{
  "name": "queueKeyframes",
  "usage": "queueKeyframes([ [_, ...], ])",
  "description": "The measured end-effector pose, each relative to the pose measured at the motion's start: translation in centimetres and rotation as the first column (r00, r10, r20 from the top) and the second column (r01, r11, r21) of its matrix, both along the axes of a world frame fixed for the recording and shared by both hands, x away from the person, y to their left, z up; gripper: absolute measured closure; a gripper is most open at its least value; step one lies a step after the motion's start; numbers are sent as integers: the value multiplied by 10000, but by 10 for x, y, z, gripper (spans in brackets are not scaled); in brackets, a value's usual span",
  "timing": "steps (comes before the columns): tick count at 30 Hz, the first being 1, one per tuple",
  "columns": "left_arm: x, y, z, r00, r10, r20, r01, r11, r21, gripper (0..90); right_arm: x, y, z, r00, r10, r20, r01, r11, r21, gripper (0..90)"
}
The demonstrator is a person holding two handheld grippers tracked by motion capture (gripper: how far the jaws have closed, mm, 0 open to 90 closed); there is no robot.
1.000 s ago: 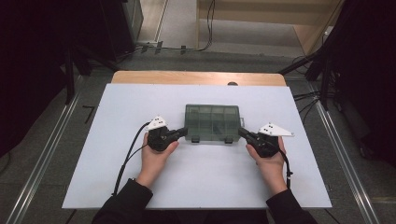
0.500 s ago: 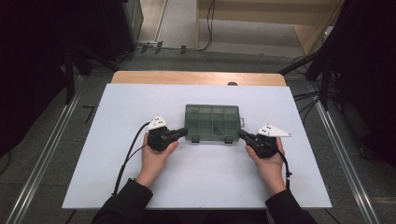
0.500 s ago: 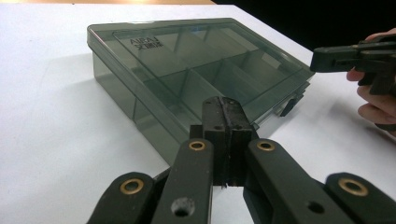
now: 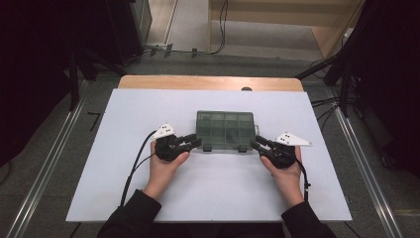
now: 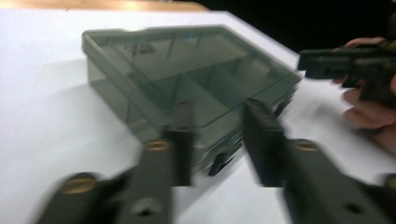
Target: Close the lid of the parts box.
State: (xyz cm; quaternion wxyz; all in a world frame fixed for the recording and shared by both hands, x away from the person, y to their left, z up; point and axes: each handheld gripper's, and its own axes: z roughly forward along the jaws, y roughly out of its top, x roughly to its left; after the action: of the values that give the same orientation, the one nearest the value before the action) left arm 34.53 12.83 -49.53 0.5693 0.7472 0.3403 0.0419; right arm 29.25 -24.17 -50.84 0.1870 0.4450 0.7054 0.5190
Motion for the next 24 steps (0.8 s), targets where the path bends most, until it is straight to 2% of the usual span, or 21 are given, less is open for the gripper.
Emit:
queueKeyframes([
  [3,-4,-2,5,9992,311,239,-313,9995,92,243,-3,1,4,9995,-76,307,75,10000,26,265],
  [5,-6,-2,7,9992,195,361,-199,9997,112,85,-5,2,6,9994,28,343,-29,10000,47,112],
  [7,-8,-1,9,9994,61,354,-62,10000,33,15,-7,1,8,9988,265,414,-277,9992,285,9],
  [9,-10,1,10,9993,-33,369,36,9999,-95,0,-9,0,10,9977,414,536,-436,9983,393,0],
  [11,-13,3,12,9981,53,617,-51,10000,-36,0,-12,-2,11,9967,461,673,-488,9980,402,0],
  [17,-19,10,18,9948,97,1009,-85,9999,-121,0,-18,-8,13,9951,277,945,-312,9989,356,0],
  [24,-25,22,21,9924,146,1218,-124,9997,-187,0,-27,-16,15,9934,147,1140,-187,9992,340,0],
])
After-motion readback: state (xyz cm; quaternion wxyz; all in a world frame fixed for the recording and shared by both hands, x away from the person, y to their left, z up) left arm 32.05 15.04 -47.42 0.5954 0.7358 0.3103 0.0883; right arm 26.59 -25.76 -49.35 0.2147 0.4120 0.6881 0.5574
